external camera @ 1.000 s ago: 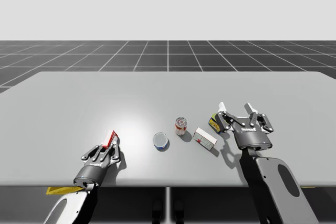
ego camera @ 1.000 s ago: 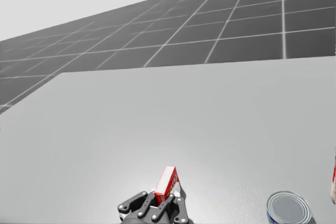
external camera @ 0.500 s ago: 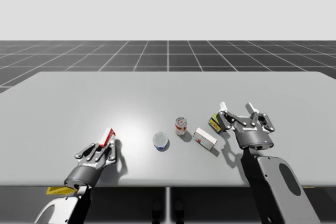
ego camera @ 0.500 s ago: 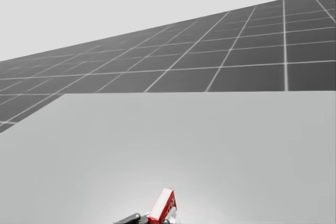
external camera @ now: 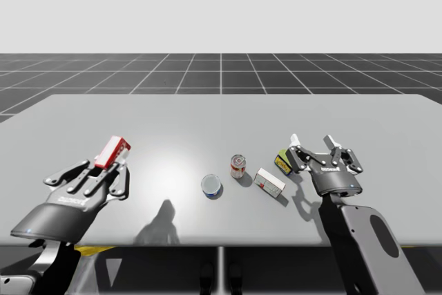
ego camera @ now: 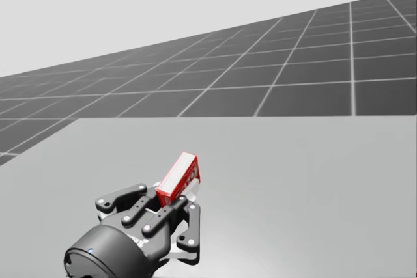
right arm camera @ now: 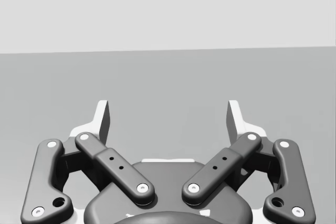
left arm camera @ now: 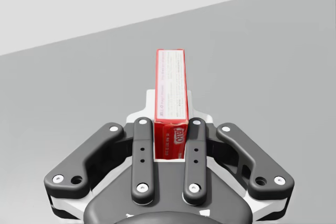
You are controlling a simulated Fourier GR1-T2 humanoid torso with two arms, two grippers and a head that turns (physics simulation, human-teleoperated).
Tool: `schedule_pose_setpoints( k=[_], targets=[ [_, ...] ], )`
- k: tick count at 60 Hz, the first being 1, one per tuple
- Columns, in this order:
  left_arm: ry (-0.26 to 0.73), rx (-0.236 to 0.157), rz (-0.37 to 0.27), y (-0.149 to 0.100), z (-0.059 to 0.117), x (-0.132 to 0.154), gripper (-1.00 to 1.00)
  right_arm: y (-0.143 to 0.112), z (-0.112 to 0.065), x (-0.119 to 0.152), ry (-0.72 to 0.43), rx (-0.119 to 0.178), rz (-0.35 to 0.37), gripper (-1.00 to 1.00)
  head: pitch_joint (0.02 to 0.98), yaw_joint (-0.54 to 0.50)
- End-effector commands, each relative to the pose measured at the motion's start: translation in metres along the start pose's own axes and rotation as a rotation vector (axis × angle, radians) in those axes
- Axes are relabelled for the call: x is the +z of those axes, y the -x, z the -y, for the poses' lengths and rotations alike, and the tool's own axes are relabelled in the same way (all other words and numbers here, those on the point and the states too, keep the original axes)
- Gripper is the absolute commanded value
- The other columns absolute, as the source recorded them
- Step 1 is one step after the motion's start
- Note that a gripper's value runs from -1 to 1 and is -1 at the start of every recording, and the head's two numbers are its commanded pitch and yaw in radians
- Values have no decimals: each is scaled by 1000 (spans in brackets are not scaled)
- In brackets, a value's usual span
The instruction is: Lift the gelatin box off the table.
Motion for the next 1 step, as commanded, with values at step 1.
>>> schedule_pose_setpoints(
  k=[1],
  targets=[
    [56, -55, 98, -49, -4, 0, 973, 0, 1, 0, 2, 2, -4, -1000, 463, 438]
  ],
)
